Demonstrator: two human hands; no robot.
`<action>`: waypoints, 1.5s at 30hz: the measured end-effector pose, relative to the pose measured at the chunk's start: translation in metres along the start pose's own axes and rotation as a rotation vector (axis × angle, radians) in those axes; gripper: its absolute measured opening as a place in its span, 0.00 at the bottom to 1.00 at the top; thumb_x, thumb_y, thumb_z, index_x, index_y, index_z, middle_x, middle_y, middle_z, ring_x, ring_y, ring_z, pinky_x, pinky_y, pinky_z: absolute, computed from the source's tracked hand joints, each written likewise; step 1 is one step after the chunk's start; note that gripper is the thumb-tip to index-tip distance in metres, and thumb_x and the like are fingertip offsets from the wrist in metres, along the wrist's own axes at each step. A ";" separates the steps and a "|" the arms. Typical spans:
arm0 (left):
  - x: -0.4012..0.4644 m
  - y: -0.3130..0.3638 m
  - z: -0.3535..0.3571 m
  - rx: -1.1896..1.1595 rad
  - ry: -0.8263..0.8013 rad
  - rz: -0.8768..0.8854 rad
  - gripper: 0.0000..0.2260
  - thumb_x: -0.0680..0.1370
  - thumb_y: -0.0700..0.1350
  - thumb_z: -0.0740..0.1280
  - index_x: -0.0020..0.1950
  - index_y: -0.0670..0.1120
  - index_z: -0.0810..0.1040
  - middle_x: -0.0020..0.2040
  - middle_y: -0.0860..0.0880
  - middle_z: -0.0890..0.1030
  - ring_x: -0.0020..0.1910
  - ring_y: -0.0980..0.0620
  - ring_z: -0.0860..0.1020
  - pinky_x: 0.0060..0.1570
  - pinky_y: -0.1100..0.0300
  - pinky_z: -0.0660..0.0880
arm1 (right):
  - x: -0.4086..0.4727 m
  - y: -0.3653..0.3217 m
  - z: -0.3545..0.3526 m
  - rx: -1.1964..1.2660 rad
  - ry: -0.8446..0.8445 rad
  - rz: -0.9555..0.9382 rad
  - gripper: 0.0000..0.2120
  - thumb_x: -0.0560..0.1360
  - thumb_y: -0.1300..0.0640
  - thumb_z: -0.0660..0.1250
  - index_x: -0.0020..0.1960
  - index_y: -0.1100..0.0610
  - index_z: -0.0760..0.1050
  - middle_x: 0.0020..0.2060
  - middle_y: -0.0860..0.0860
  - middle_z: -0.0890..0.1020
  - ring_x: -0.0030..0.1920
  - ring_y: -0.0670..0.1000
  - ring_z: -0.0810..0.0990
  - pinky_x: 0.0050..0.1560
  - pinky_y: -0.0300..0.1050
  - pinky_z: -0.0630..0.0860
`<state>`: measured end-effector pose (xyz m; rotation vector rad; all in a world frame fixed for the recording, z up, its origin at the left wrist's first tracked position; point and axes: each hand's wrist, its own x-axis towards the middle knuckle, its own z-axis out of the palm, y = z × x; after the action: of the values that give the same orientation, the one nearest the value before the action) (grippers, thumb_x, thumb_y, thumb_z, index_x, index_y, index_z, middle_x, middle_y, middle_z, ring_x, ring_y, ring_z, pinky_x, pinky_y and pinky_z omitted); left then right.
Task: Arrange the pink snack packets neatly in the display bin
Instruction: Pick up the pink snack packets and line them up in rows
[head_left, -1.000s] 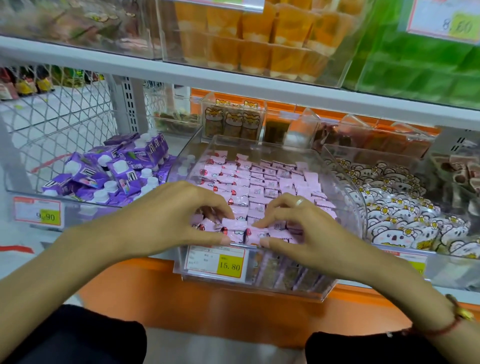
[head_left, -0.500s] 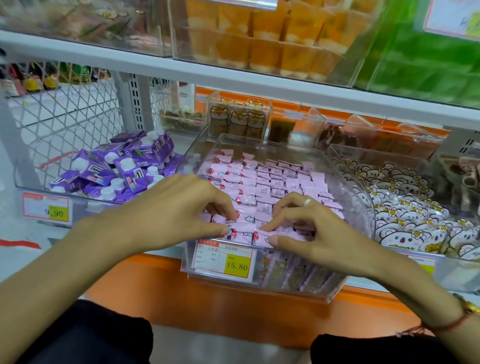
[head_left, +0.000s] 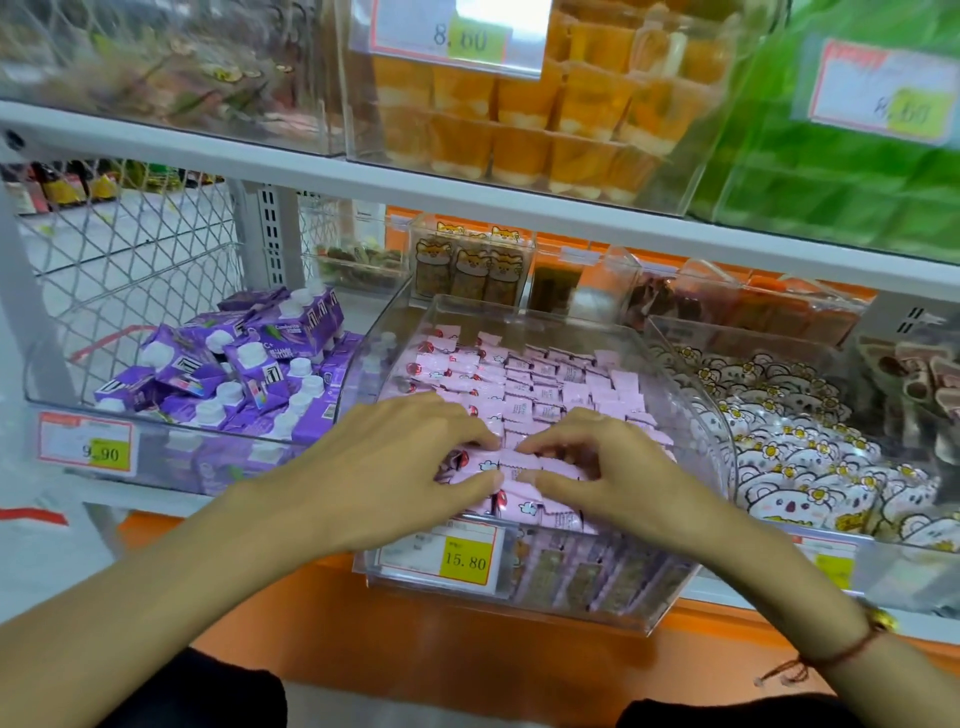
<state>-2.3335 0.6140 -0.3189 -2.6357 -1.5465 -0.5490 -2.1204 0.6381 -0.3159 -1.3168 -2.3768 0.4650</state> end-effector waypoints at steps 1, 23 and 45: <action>0.000 -0.001 0.000 -0.003 -0.008 -0.005 0.20 0.76 0.66 0.55 0.64 0.61 0.72 0.58 0.62 0.77 0.57 0.61 0.72 0.47 0.60 0.71 | 0.003 -0.001 -0.002 -0.050 -0.042 0.006 0.12 0.73 0.47 0.69 0.55 0.48 0.80 0.42 0.42 0.75 0.39 0.40 0.72 0.40 0.33 0.68; 0.000 -0.006 0.000 -0.134 -0.079 0.085 0.15 0.76 0.63 0.55 0.57 0.65 0.77 0.58 0.66 0.73 0.54 0.68 0.69 0.46 0.64 0.71 | 0.004 -0.008 0.002 -0.376 0.324 -0.302 0.09 0.79 0.50 0.61 0.49 0.53 0.78 0.37 0.48 0.82 0.36 0.52 0.81 0.31 0.46 0.73; 0.004 0.007 -0.010 -0.671 0.386 -0.037 0.12 0.73 0.55 0.68 0.56 0.58 0.77 0.52 0.59 0.80 0.48 0.55 0.80 0.45 0.55 0.78 | 0.008 -0.012 -0.014 1.138 0.381 0.422 0.16 0.80 0.48 0.58 0.57 0.60 0.74 0.41 0.53 0.85 0.37 0.49 0.84 0.38 0.41 0.82</action>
<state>-2.3288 0.6115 -0.3072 -2.6497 -1.4665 -1.7205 -2.1261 0.6406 -0.2966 -1.1303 -1.1175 1.2878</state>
